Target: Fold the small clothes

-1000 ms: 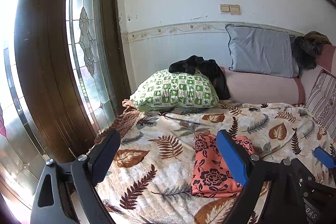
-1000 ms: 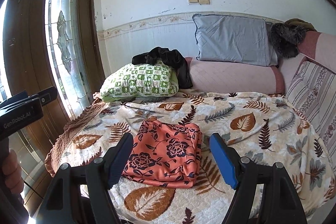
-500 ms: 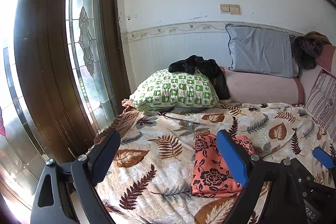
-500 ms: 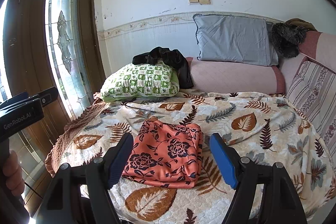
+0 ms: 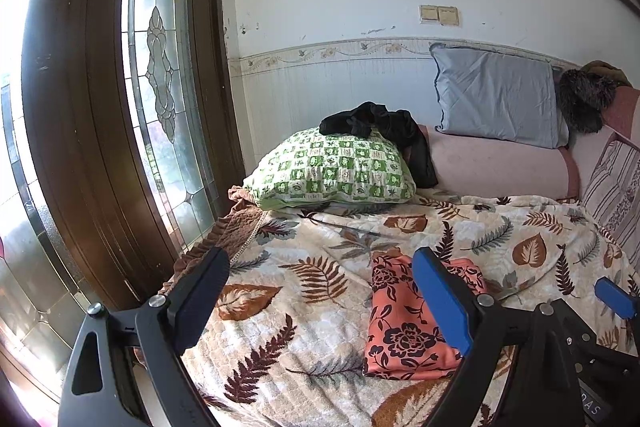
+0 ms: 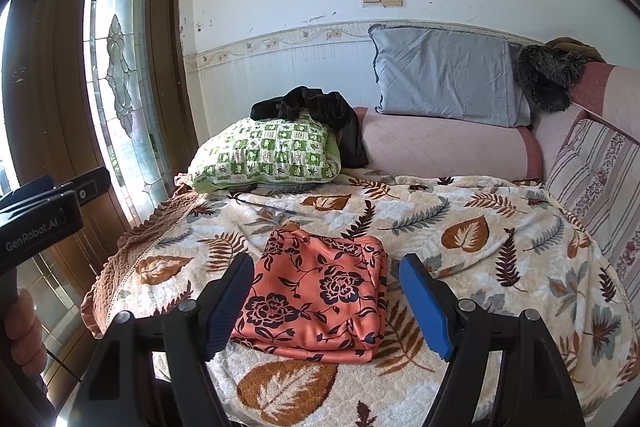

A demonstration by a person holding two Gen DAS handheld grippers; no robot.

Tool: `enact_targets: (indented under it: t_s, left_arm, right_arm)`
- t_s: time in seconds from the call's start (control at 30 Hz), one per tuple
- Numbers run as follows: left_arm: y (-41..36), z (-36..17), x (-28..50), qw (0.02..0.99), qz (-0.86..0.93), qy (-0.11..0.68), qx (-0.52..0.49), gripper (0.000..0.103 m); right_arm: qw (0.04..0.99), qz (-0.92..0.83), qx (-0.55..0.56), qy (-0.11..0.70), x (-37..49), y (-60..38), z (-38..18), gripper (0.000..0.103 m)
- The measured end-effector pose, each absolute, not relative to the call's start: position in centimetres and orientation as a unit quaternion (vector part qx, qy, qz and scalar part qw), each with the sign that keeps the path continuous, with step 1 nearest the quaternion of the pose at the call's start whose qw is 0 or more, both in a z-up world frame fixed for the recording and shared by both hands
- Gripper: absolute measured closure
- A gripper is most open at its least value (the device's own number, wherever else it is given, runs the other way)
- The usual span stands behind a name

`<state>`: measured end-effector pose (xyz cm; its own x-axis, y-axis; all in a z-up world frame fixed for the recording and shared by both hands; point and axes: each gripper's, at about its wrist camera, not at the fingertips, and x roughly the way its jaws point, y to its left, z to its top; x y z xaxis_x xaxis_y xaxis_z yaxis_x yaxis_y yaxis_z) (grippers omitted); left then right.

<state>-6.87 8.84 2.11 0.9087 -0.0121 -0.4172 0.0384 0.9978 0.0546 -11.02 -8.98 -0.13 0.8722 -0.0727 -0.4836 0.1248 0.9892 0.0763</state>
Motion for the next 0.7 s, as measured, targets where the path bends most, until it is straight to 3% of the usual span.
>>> enact_targets:
  t_s: [0.7]
  left_arm:
    - [9.3,-0.6,-1.5,0.968,-0.019,0.250,0.034,0.010]
  right_arm:
    - [0.955,-0.034,0.042,0.292,-4.8,-7.3,-3.0,0.025]
